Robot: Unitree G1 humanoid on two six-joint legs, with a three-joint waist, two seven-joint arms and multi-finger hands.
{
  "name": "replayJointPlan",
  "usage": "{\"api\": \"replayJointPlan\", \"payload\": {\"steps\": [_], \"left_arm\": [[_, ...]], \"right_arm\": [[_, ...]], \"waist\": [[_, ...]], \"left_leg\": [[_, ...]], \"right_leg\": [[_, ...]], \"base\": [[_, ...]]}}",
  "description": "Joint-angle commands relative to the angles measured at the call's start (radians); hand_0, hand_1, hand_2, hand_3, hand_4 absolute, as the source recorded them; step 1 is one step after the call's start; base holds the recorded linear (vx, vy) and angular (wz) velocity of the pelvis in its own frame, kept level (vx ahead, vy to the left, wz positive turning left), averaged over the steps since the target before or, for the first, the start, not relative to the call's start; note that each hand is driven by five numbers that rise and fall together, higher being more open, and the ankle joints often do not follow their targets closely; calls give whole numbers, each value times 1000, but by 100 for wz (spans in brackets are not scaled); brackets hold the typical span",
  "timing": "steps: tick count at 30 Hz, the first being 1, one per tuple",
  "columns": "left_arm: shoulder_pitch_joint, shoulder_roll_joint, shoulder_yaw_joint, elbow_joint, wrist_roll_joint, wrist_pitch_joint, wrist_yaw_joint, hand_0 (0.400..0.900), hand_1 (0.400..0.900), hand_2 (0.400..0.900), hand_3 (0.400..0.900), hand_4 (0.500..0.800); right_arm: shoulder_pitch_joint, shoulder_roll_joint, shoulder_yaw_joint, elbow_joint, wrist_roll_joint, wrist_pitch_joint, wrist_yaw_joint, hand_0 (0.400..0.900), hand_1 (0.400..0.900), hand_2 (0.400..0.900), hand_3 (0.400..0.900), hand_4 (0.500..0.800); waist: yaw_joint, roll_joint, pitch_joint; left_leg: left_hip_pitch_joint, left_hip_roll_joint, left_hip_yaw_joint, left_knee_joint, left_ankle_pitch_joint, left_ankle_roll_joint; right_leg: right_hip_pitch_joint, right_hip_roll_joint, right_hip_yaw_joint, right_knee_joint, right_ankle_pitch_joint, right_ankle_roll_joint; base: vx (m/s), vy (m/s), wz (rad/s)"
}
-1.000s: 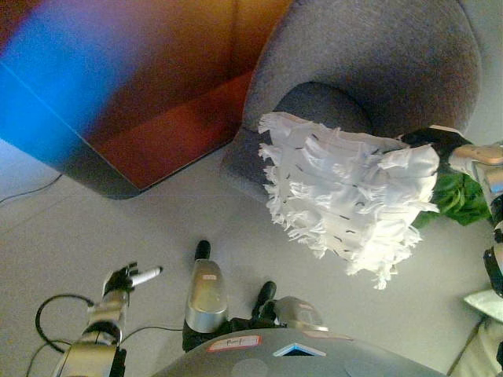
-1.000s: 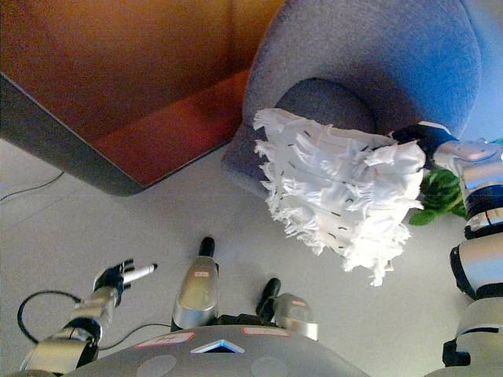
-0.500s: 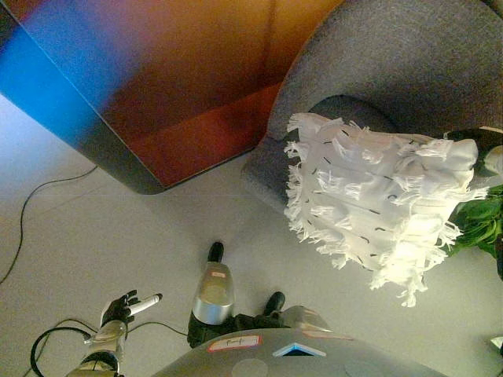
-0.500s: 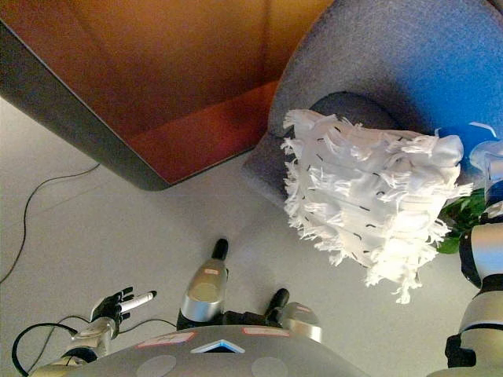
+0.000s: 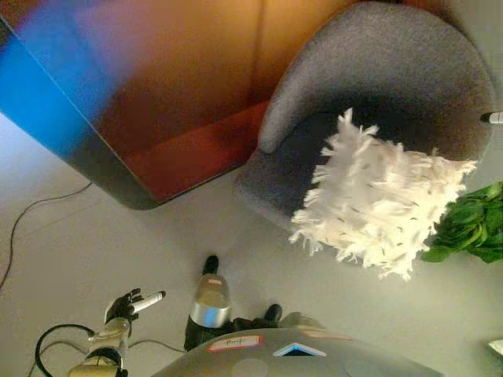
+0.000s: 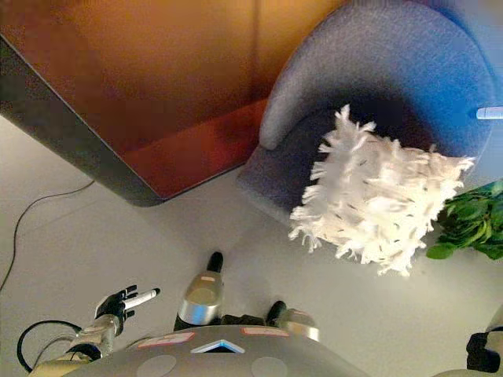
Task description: Pick up the pillow and put it on the sofa.
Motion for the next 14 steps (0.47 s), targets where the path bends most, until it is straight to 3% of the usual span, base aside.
{"api": "replayJointPlan", "payload": {"steps": [1, 7, 8, 11, 14], "left_arm": [[22, 27, -57, 28, -26, -8, 13, 900, 900, 900, 900, 800], [3, 20, -62, 29, -40, -11, 9, 900, 900, 900, 900, 800], [-5, 13, -63, 27, -47, -6, 7, 900, 900, 900, 900, 800], [-16, -1, -66, 17, -53, -1, 9, 900, 900, 900, 900, 800], [-38, -13, -56, -3, -64, 15, 27, 900, 900, 900, 900, 800]], "right_arm": [[-115, -154, 77, -47, -33, -26, -46, 900, 900, 900, 900, 800], [-50, -185, 17, -79, 52, -78, -39, 900, 900, 900, 900, 800], [-4, -178, -20, -106, 83, -128, -57, 900, 900, 900, 900, 800], [182, -129, -154, -244, 129, -207, -153, 900, 900, 900, 900, 800], [441, -13, -327, -414, 154, -284, -283, 900, 900, 900, 900, 800]], "waist": [[-17, 9, -112], [-53, 4, -132], [-66, 7, -134], [-94, 9, -138], [-129, 12, -136]], "left_leg": [[29, 21, 56, -116, 50, -17], [68, 14, 74, -127, 23, -5], [78, 13, 81, -130, 17, -3], [101, 8, 97, -138, 5, 5], [126, 5, 116, -145, -12, 15]], "right_leg": [[-43, 8, 28, 73, 1, -15], [-60, 3, 47, 86, 0, -10], [-65, 1, 52, 92, 6, -6], [-76, -3, 67, 103, 19, 2], [-90, -5, 86, 116, 31, 9]], "base": [[-74, 42, -18], [-42, 35, -14], [-35, 57, -12], [-39, 55, -14], [-55, 23, -15]]}}
